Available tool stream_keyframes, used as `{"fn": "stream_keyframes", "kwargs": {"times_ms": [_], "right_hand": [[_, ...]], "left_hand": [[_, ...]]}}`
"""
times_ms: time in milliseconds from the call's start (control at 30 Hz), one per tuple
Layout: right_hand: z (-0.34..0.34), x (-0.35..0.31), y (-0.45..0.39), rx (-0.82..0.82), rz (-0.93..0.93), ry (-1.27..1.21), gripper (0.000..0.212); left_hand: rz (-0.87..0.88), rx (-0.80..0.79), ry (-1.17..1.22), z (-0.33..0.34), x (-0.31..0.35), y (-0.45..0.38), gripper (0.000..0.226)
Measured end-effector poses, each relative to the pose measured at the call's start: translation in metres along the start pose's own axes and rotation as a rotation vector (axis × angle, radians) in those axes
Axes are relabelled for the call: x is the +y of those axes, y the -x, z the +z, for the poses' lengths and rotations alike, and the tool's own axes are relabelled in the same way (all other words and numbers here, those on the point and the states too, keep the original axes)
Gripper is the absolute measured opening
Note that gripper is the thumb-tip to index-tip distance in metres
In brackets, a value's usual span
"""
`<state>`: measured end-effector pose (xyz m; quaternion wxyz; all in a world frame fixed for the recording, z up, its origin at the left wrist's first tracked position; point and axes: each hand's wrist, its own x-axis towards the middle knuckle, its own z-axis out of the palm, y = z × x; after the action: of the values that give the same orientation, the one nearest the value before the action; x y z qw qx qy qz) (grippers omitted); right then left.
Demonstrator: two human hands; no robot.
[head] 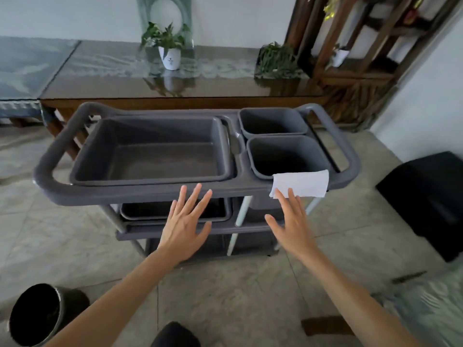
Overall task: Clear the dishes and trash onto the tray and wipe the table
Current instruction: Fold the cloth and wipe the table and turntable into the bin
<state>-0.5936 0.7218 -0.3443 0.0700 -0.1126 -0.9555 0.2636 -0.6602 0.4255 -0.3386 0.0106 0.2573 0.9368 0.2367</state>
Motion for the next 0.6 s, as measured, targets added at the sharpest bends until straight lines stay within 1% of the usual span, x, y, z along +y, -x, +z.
{"fn": "stream_keyframes", "kwargs": {"times_ms": [133, 233, 367, 433, 500, 567, 600], "right_hand": [[-0.007, 0.052, -0.035, 0.026, 0.074, 0.089, 0.086], [-0.012, 0.084, -0.065, 0.032, 0.140, 0.150, 0.095], [-0.017, 0.112, -0.097, 0.049, 0.289, 0.126, 0.105], [-0.017, 0.122, -0.103, 0.039, 0.282, 0.103, 0.108], [-0.016, 0.131, -0.107, 0.067, 0.239, 0.112, 0.107], [-0.012, 0.139, -0.110, 0.108, 0.223, 0.141, 0.104], [-0.010, 0.143, -0.110, 0.124, 0.214, 0.154, 0.103]], "left_hand": [[0.211, -0.037, -0.042, 0.023, 0.027, -0.073, 0.081], [0.343, -0.097, -0.081, 0.041, 0.042, -0.133, 0.083], [0.489, -0.204, -0.142, 0.064, 0.067, -0.199, 0.095], [0.533, -0.280, -0.190, 0.078, 0.076, -0.219, 0.101], [0.588, -0.360, -0.206, 0.090, 0.079, -0.233, 0.106], [0.632, -0.419, -0.169, 0.101, 0.077, -0.240, 0.108], [0.642, -0.421, -0.133, 0.107, 0.076, -0.241, 0.109]]}}
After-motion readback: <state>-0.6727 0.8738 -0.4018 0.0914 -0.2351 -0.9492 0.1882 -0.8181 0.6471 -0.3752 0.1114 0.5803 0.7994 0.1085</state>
